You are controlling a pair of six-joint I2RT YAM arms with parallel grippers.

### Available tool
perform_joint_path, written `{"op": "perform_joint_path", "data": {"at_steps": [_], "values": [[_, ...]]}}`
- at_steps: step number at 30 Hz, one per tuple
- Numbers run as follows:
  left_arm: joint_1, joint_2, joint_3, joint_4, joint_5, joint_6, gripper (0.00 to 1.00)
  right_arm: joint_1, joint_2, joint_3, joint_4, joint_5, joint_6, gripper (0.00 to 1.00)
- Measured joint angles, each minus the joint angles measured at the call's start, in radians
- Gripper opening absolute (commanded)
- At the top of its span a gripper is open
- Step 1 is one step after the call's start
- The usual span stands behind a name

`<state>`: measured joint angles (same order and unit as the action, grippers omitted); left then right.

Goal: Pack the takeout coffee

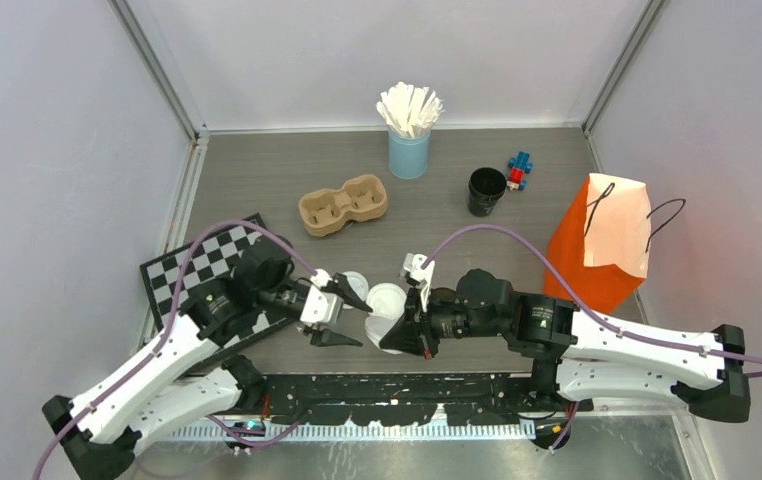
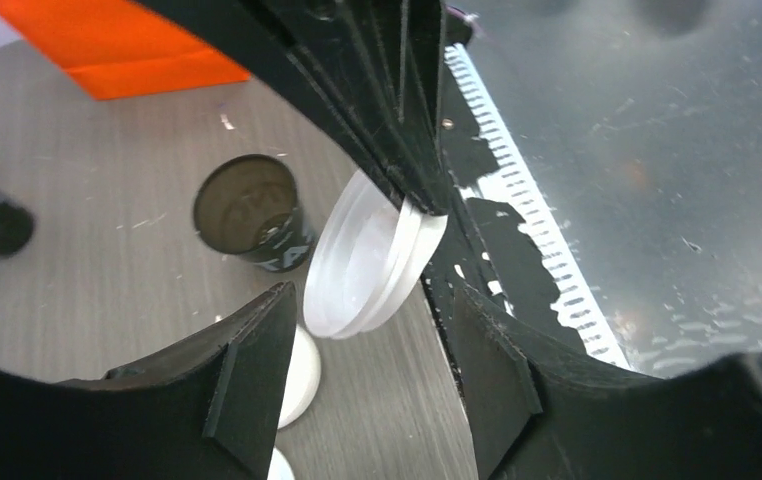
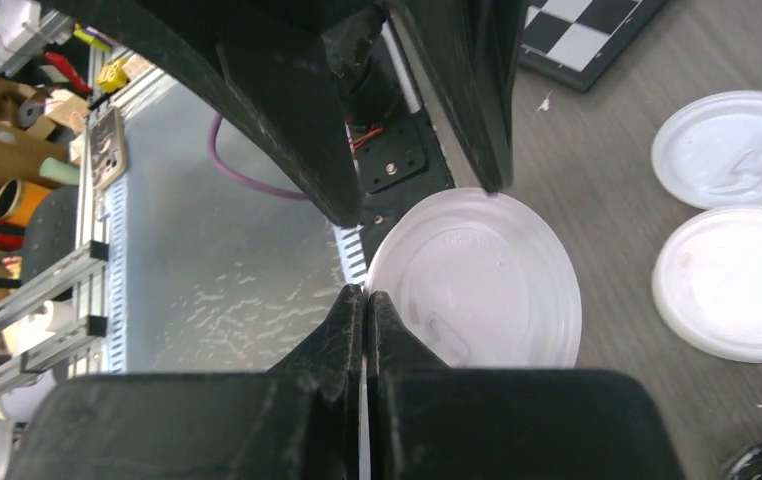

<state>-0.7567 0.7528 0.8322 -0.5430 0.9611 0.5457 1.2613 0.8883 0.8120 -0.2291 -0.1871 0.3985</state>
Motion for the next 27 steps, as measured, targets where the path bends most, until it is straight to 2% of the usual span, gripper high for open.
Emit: {"op": "perform_joint_path", "data": {"at_steps": [6, 9, 15, 20, 24, 25, 27], "values": [[-0.103, 0.071, 0.019, -0.072, -0.019, 0.091, 0.64, 0.0, 0.021, 0.005, -0.021, -0.053, 0.035, 0.0], [-0.135, 0.095, 0.028, -0.096, -0.028, 0.117, 0.62, 0.0, 0.02, 0.005, -0.023, -0.053, 0.045, 0.0], [-0.178, 0.126, 0.029, -0.096, -0.067, 0.116, 0.47, 0.0, -0.005, 0.005, -0.027, -0.057, 0.049, 0.0], [-0.189, 0.126, 0.016, 0.005, -0.095, 0.042, 0.33, 0.0, -0.01, 0.005, -0.027, -0.058, 0.049, 0.01], [-0.19, 0.123, -0.013, 0.063, -0.105, -0.04, 0.19, 0.0, -0.021, 0.005, -0.045, -0.026, 0.049, 0.09], [-0.191, 0.121, -0.02, 0.078, -0.108, -0.063, 0.15, 0.0, -0.031, 0.005, -0.056, -0.006, 0.048, 0.13], [-0.191, 0.116, -0.029, 0.113, -0.117, -0.117, 0.12, 0.0, -0.055, 0.001, -0.066, 0.034, 0.048, 0.28]]}}
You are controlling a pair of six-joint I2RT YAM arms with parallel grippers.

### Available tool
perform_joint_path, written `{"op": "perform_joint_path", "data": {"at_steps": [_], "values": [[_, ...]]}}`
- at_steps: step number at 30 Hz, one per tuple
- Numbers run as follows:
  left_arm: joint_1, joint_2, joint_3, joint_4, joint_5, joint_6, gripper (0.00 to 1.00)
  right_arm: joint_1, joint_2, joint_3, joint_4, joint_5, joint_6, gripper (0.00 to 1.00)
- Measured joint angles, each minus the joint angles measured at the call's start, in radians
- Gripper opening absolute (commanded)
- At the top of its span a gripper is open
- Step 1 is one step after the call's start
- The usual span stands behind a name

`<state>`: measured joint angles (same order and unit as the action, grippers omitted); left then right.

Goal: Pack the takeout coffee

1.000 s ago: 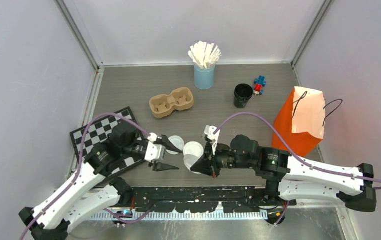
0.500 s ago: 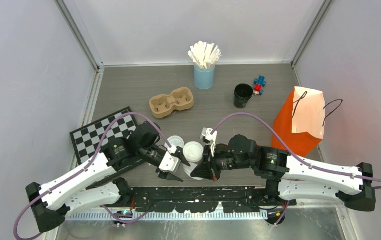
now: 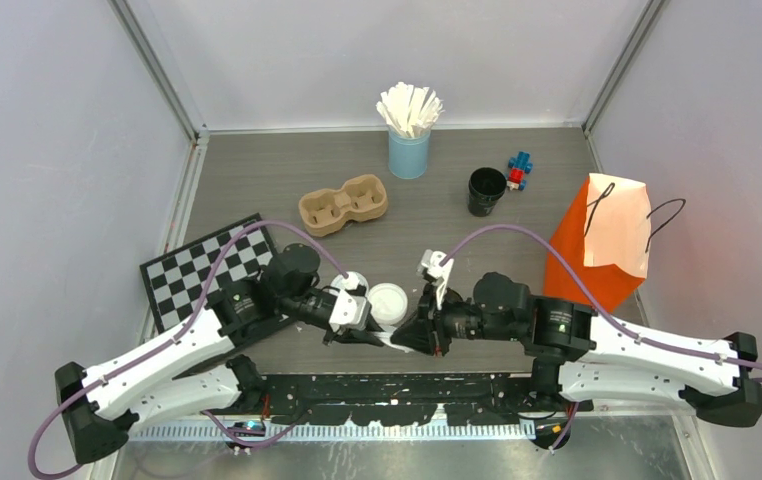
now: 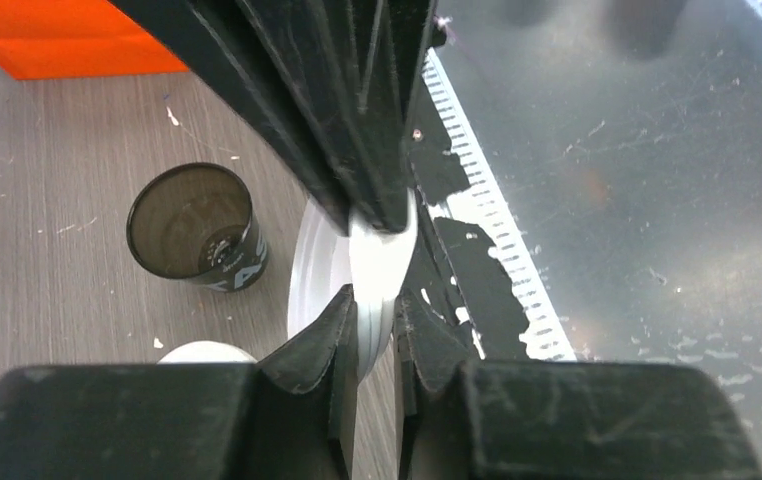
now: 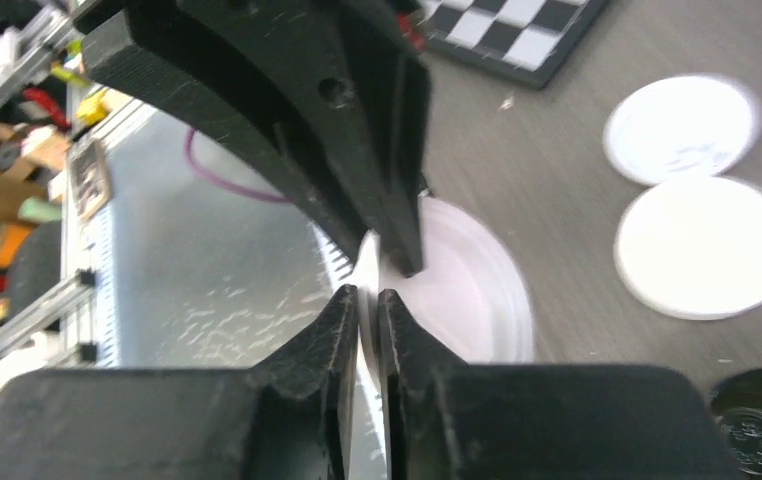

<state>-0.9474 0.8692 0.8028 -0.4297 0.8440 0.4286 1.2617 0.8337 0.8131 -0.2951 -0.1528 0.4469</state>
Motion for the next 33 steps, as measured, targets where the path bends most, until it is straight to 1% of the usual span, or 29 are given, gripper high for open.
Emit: {"op": "perform_joint_path", "data": {"at_steps": [1, 2, 4, 7, 8, 11, 14, 18, 20, 26, 33], "values": [[0.0, -0.003, -0.006, 0.024, -0.003, -0.032, 0.11, 0.001, -0.017, -0.004, -0.001, 0.033, -0.002, 0.38], [0.0, -0.005, -0.013, 0.047, -0.006, -0.065, 0.11, 0.002, -0.035, -0.01, 0.0, 0.072, -0.002, 0.45], [-0.003, -0.009, -0.033, 0.092, -0.025, -0.14, 0.1, 0.002, -0.085, -0.026, 0.012, 0.165, -0.008, 0.56], [-0.003, -0.01, -0.074, 0.164, -0.093, -0.275, 0.1, 0.001, -0.171, -0.07, 0.035, 0.278, -0.037, 0.76], [-0.003, -0.008, -0.085, 0.188, -0.134, -0.331, 0.09, 0.002, -0.198, -0.092, 0.055, 0.305, -0.062, 0.79], [-0.003, 0.011, -0.093, 0.249, -0.255, -0.49, 0.08, 0.002, -0.242, -0.151, 0.108, 0.369, -0.156, 0.81], [-0.003, 0.036, -0.087, 0.289, -0.362, -0.629, 0.08, 0.002, -0.226, -0.188, 0.171, 0.432, -0.286, 0.81], [-0.003, 0.051, -0.077, 0.343, -0.5, -0.822, 0.05, 0.002, -0.176, -0.23, 0.29, 0.43, -0.472, 0.84], [-0.003, 0.049, -0.077, 0.372, -0.55, -0.892, 0.05, 0.002, -0.156, -0.258, 0.355, 0.42, -0.553, 0.85], [-0.003, -0.013, -0.077, 0.412, -0.661, -1.043, 0.05, 0.002, -0.192, -0.32, 0.484, 0.378, -0.755, 0.87], [-0.003, -0.083, -0.077, 0.459, -0.674, -1.12, 0.06, 0.002, -0.198, -0.35, 0.568, 0.325, -0.887, 0.88]]}}
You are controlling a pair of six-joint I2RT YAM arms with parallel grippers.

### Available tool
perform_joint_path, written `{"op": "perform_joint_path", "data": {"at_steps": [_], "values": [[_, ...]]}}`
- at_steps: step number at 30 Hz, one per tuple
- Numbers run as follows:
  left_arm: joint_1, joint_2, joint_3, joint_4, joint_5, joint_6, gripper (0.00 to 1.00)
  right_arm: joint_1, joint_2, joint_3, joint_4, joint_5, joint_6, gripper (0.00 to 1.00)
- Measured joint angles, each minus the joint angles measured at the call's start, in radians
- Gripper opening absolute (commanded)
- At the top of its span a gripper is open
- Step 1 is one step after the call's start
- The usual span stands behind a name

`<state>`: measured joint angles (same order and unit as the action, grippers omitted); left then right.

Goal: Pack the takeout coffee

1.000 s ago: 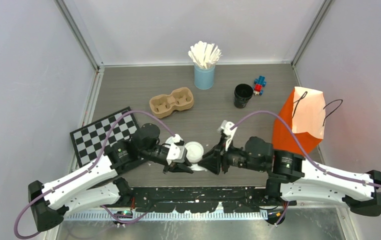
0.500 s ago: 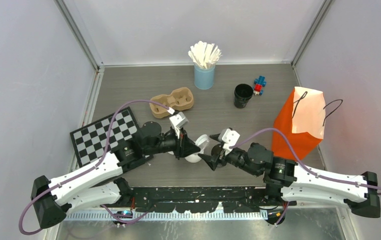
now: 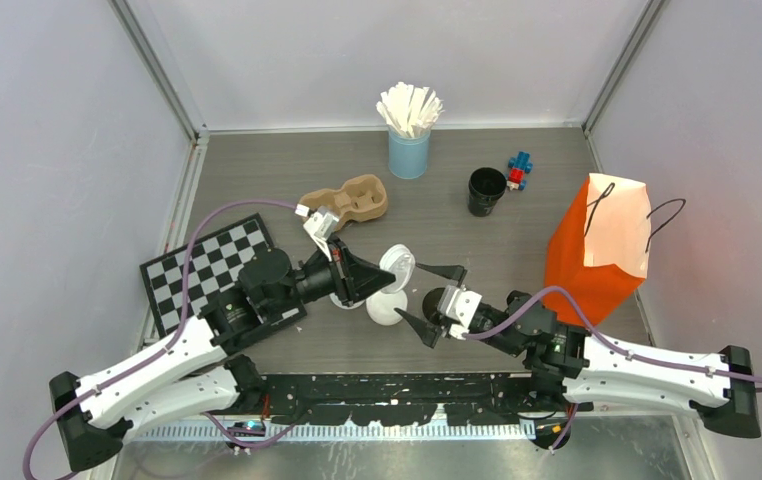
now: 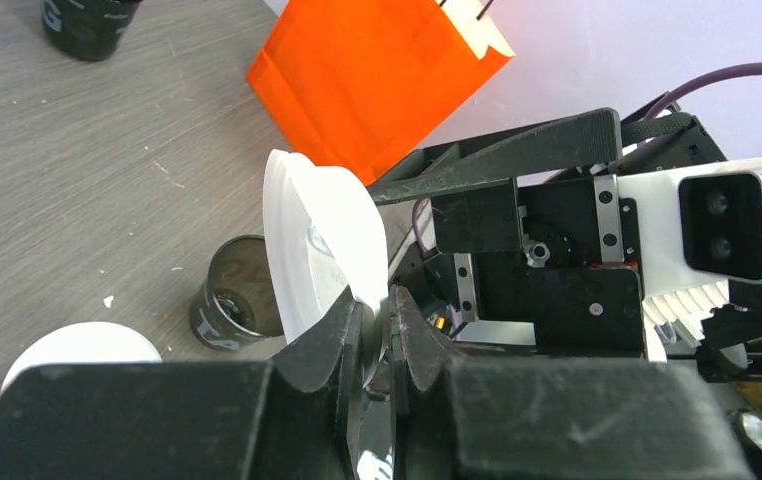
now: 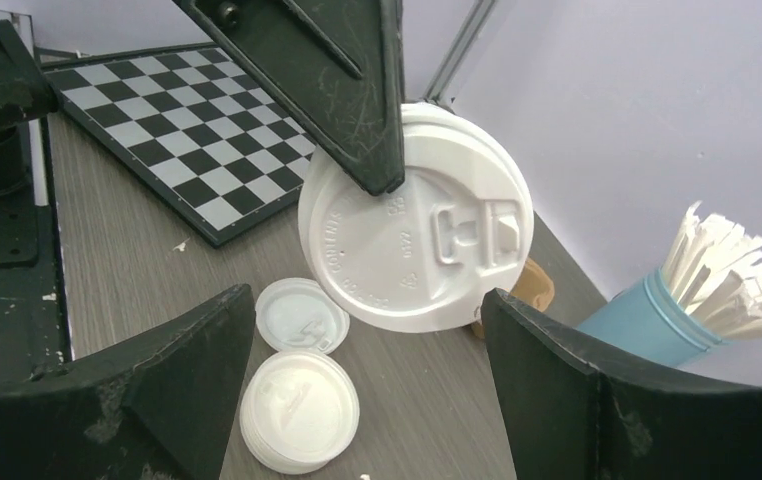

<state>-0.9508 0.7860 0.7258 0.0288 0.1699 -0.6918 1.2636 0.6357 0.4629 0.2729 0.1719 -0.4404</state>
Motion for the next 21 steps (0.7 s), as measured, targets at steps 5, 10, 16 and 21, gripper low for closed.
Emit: {"op": "perform_joint_path", "data": {"at_steps": [5, 10, 16, 21], "values": [[0.0, 0.006, 0.0, 0.002, 0.035, -0.034, 0.06, 0.0, 0.041, -0.005, 0.041, -0.018, -0.052, 0.88], [0.003, 0.017, 0.0, 0.0, 0.07, -0.042, 0.05, 0.0, 0.051, -0.008, 0.069, -0.002, -0.071, 0.88], [0.003, 0.011, 0.0, -0.011, 0.086, -0.034, 0.06, 0.0, 0.034, -0.013, 0.07, 0.002, -0.077, 0.88], [0.003, -0.002, 0.0, -0.023, 0.101, -0.032, 0.06, 0.0, 0.024, -0.013, 0.059, 0.0, -0.076, 0.88]]}}
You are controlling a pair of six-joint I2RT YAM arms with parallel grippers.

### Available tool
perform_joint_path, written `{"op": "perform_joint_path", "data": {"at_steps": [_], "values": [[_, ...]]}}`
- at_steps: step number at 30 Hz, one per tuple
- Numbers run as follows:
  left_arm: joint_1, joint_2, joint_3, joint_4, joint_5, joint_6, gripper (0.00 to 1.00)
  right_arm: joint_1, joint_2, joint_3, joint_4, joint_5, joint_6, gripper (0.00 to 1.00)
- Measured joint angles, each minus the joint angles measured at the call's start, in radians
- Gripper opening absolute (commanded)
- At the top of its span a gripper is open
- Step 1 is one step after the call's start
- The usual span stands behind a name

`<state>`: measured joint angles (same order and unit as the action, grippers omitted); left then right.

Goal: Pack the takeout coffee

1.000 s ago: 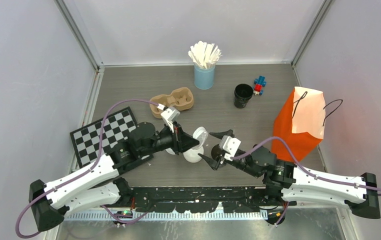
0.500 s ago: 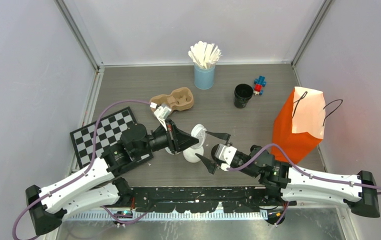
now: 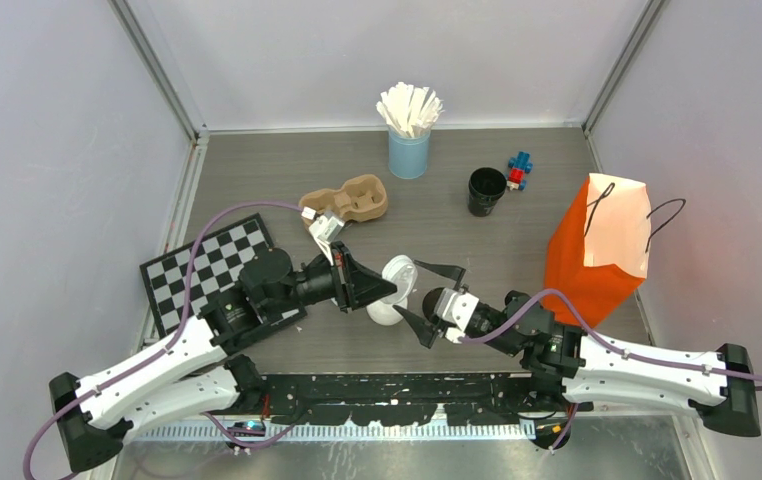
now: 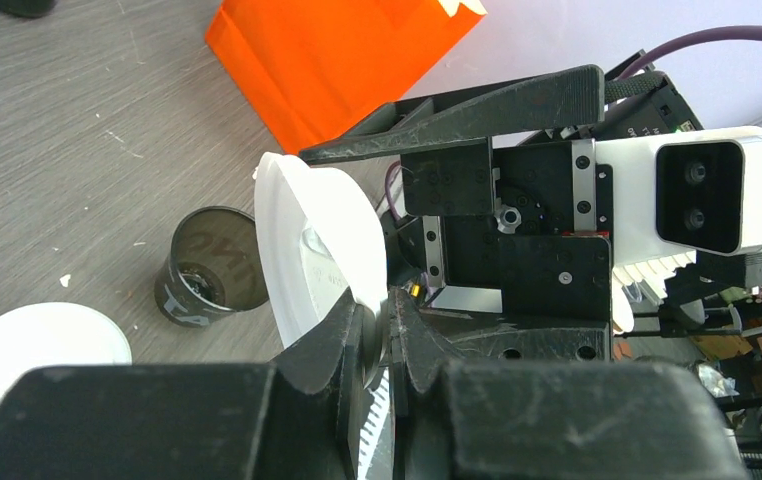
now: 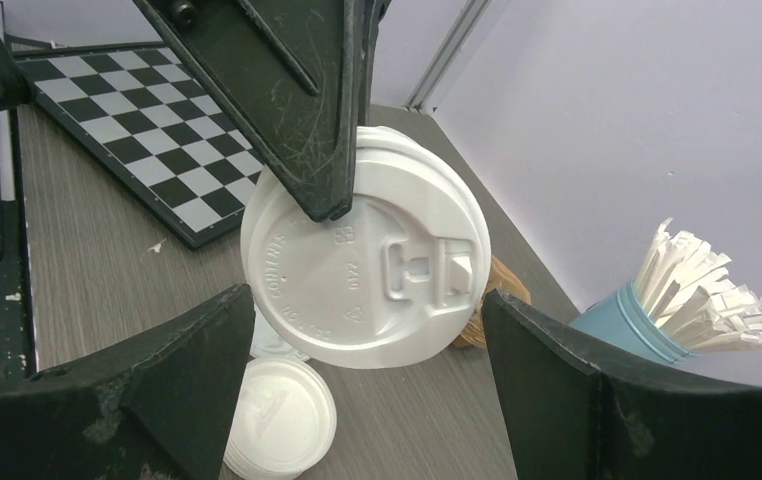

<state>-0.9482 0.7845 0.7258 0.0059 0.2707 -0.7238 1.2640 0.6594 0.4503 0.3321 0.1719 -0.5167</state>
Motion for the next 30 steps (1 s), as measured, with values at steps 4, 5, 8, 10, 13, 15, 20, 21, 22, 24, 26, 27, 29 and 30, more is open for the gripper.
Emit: {"op": "perform_joint_path", "data": {"at_steps": [4, 5, 8, 10, 13, 15, 20, 21, 22, 24, 26, 27, 29, 30], "values": [[0.0, -0.001, 0.0, -0.005, 0.008, 0.0, 0.06, 0.0, 0.006, 0.0, -0.01, -0.002, 0.0, 0.88], [0.0, -0.001, 0.0, -0.005, 0.011, -0.001, 0.06, 0.0, 0.009, 0.0, -0.011, -0.003, 0.0, 0.88], [0.0, -0.001, 0.0, -0.005, 0.015, -0.001, 0.06, 0.0, 0.017, 0.0, -0.011, -0.003, 0.0, 0.88], [0.0, -0.001, 0.0, -0.005, 0.018, -0.001, 0.06, 0.0, 0.019, 0.0, -0.01, -0.002, 0.0, 0.87], [0.0, 0.0, 0.0, -0.005, 0.018, -0.001, 0.07, 0.0, 0.02, 0.0, -0.01, -0.002, 0.0, 0.83], [0.0, 0.0, 0.0, -0.005, 0.018, -0.001, 0.09, 0.0, 0.02, 0.0, -0.011, -0.002, 0.0, 0.82], [0.0, 0.002, 0.0, -0.006, 0.016, 0.002, 0.36, 0.0, 0.019, -0.002, -0.011, 0.003, 0.006, 0.77], [0.0, 0.002, 0.0, -0.008, 0.013, 0.002, 0.41, 0.0, 0.019, -0.003, -0.01, 0.006, 0.013, 0.77], [0.0, 0.002, 0.0, -0.011, 0.009, 0.006, 0.48, 0.0, 0.019, -0.004, -0.011, 0.011, 0.023, 0.76], [0.0, 0.001, 0.0, -0.028, -0.008, 0.015, 0.61, 0.0, 0.015, -0.007, -0.012, 0.022, 0.047, 0.74], [0.0, 0.001, 0.003, -0.056, -0.035, 0.035, 0.71, 0.0, 0.006, -0.008, -0.02, 0.044, 0.089, 0.73], [0.0, 0.002, 0.009, -0.08, -0.056, 0.046, 0.74, 0.0, 0.0, -0.008, -0.027, 0.061, 0.117, 0.73], [0.0, 0.006, 0.034, -0.141, -0.108, 0.067, 0.78, 0.0, -0.013, -0.002, -0.072, 0.109, 0.191, 0.72], [0.0, 0.011, 0.051, -0.167, -0.131, 0.081, 0.79, 0.0, -0.019, 0.009, -0.115, 0.141, 0.243, 0.72]]}}
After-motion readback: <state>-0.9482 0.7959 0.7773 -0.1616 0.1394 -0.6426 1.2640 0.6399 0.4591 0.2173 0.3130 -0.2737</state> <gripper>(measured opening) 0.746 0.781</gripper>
